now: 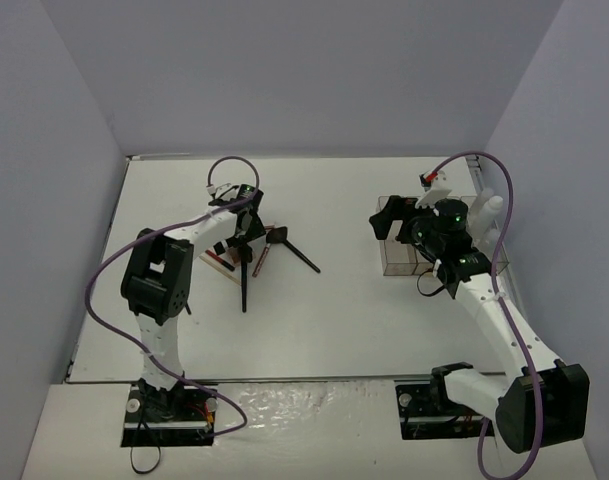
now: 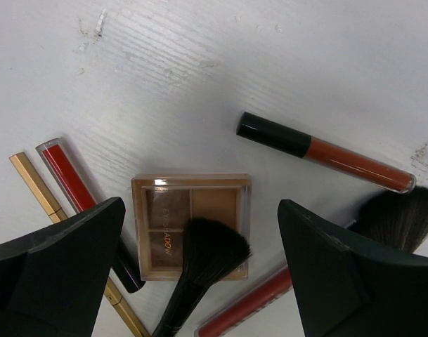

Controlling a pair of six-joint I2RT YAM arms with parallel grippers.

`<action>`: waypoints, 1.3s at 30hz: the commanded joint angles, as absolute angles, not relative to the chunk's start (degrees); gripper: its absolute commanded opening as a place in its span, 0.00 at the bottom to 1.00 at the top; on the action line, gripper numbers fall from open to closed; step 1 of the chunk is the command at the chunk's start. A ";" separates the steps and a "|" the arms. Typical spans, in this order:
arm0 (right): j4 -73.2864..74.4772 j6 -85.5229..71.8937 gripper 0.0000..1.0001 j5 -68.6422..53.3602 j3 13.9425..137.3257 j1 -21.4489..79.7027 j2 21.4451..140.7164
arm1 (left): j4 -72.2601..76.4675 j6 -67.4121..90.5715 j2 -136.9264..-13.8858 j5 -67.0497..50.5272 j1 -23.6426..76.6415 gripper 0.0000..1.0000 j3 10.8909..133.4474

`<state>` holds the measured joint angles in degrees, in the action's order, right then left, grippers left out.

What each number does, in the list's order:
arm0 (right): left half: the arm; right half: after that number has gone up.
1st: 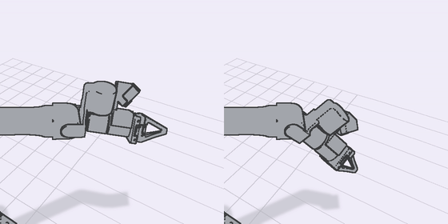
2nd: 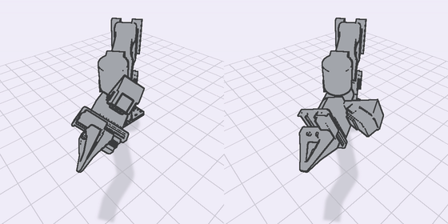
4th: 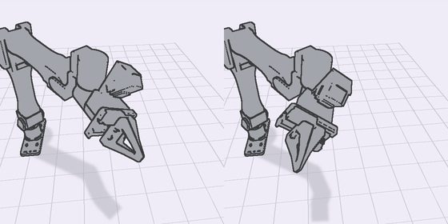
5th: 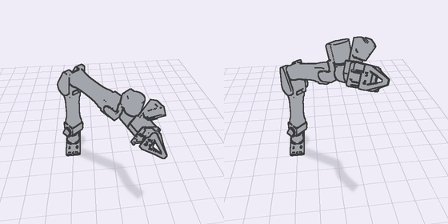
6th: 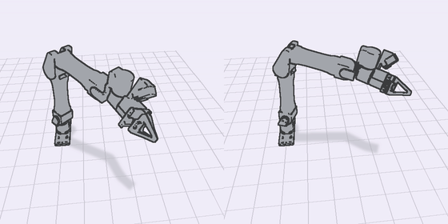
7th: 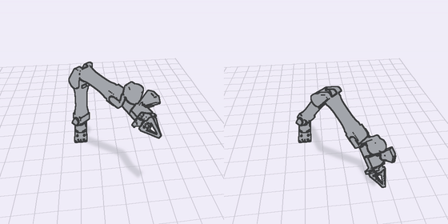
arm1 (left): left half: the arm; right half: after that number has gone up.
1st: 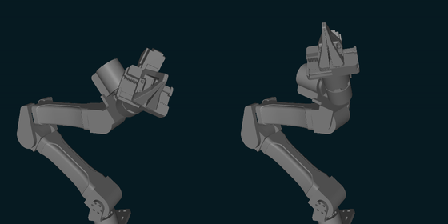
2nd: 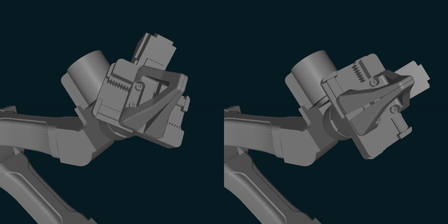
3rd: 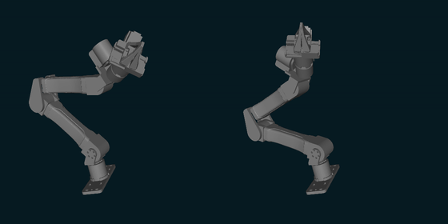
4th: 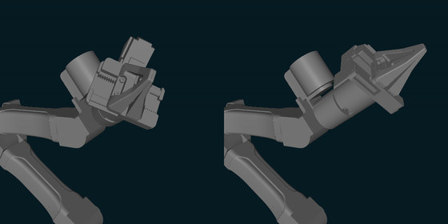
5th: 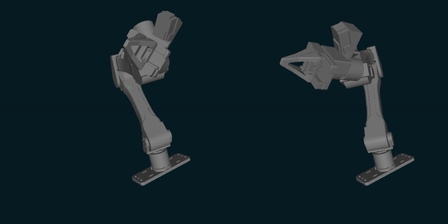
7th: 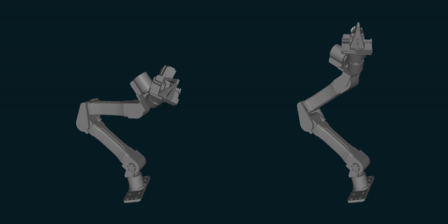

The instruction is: Organize the makeup

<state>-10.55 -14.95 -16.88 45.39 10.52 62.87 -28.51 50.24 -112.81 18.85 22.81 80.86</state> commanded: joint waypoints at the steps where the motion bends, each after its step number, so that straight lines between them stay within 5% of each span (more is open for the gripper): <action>1: -15.28 -14.59 0.95 -16.44 45.63 10.90 61.51 | -29.61 52.10 -113.46 18.43 22.47 0.88 82.69; 10: -15.12 -14.59 0.95 -16.20 45.44 10.92 61.41 | -29.51 52.51 -114.02 16.82 22.24 0.81 79.53; 18: -15.12 -14.73 0.95 -16.33 45.26 11.07 61.38 | -27.82 51.71 -110.46 18.75 22.15 0.36 74.57; 24: -14.63 -14.50 0.95 -17.35 45.44 11.22 60.89 | -25.78 42.85 -108.43 24.53 21.89 0.29 78.24; 39: -14.21 -13.89 0.96 -19.71 46.05 11.19 60.09 | -17.09 29.40 -106.41 25.59 19.60 0.28 90.40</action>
